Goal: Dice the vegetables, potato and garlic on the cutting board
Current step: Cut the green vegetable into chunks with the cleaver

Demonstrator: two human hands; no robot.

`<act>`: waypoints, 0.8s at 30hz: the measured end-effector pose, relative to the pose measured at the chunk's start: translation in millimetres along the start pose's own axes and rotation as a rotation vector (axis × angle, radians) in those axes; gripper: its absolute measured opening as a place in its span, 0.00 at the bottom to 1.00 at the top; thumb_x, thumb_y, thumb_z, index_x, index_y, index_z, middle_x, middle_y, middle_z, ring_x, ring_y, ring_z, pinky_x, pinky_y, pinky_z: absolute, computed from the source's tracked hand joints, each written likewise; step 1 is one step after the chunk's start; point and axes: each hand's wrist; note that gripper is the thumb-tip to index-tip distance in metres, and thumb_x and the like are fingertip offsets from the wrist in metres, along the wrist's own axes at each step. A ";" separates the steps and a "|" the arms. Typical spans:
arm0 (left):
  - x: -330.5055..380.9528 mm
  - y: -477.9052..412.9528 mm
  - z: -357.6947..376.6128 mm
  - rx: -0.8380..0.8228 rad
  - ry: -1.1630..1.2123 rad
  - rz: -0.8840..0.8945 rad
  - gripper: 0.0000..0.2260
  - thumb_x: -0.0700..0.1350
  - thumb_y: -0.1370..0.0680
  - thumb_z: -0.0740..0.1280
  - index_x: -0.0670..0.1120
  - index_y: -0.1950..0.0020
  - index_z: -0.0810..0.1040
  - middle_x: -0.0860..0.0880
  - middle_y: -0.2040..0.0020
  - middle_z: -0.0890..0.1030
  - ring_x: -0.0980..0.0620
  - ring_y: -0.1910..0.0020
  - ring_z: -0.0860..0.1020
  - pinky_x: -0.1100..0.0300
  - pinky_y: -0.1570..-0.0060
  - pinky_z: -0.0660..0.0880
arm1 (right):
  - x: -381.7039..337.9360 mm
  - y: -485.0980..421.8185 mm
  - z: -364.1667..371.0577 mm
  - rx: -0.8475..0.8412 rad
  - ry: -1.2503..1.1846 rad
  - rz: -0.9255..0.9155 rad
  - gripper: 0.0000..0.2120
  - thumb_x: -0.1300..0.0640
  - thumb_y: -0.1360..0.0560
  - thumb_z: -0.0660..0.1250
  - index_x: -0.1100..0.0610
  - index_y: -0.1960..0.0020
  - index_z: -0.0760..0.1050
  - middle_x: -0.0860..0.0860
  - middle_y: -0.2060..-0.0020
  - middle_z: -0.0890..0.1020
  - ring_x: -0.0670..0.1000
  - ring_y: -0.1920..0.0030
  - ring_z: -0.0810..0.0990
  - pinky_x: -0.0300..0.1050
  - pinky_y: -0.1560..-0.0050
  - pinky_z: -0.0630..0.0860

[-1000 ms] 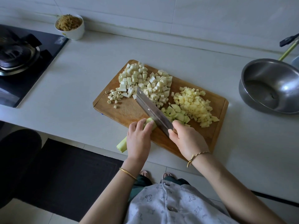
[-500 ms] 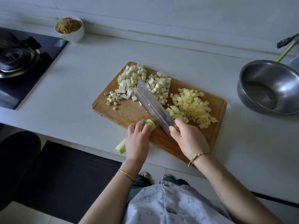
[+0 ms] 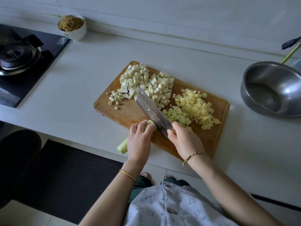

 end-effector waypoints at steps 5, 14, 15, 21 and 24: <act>2.4 -3.7 2.4 0.014 0.010 0.061 0.17 0.36 0.30 0.74 0.46 0.44 0.75 0.43 0.43 0.79 0.39 0.49 0.76 0.48 0.53 0.77 | 5.1 2.3 -14.0 0.060 -0.029 -0.007 0.10 0.51 0.19 0.57 0.55 0.55 0.62 0.48 0.75 0.68 0.55 0.72 0.68 0.45 0.76 0.59; 7.7 -4.9 -0.8 -0.012 0.016 0.005 0.14 0.35 0.32 0.76 0.43 0.49 0.79 0.40 0.48 0.78 0.36 0.50 0.76 0.46 0.56 0.78 | 2.4 7.1 -21.5 0.017 -0.054 -0.010 0.11 0.50 0.19 0.57 0.54 0.57 0.61 0.47 0.74 0.68 0.51 0.74 0.67 0.46 0.74 0.61; 7.8 -4.7 -0.5 -0.013 0.017 0.004 0.14 0.35 0.32 0.76 0.43 0.48 0.79 0.40 0.47 0.78 0.36 0.50 0.76 0.46 0.56 0.78 | 2.2 7.8 -21.3 0.010 -0.049 -0.008 0.11 0.50 0.19 0.57 0.54 0.57 0.61 0.47 0.74 0.68 0.52 0.73 0.67 0.46 0.73 0.61; 8.1 -4.6 -0.6 -0.016 0.017 -0.001 0.15 0.35 0.31 0.75 0.43 0.47 0.78 0.40 0.47 0.78 0.37 0.49 0.76 0.45 0.56 0.78 | 4.0 4.7 -23.9 -0.034 -0.060 -0.018 0.12 0.51 0.19 0.57 0.55 0.58 0.61 0.47 0.73 0.70 0.50 0.73 0.68 0.45 0.74 0.62; 9.0 -3.9 -0.6 -0.011 0.025 -0.008 0.15 0.35 0.31 0.75 0.43 0.47 0.78 0.40 0.47 0.78 0.36 0.49 0.76 0.45 0.57 0.78 | 5.1 -2.9 -27.5 -0.072 -0.052 -0.038 0.11 0.51 0.19 0.56 0.55 0.58 0.61 0.50 0.70 0.72 0.55 0.69 0.72 0.46 0.72 0.64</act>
Point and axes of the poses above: each hand's wrist, its own y-axis away from the middle knuckle, its own z-axis out of the palm, x = y × z
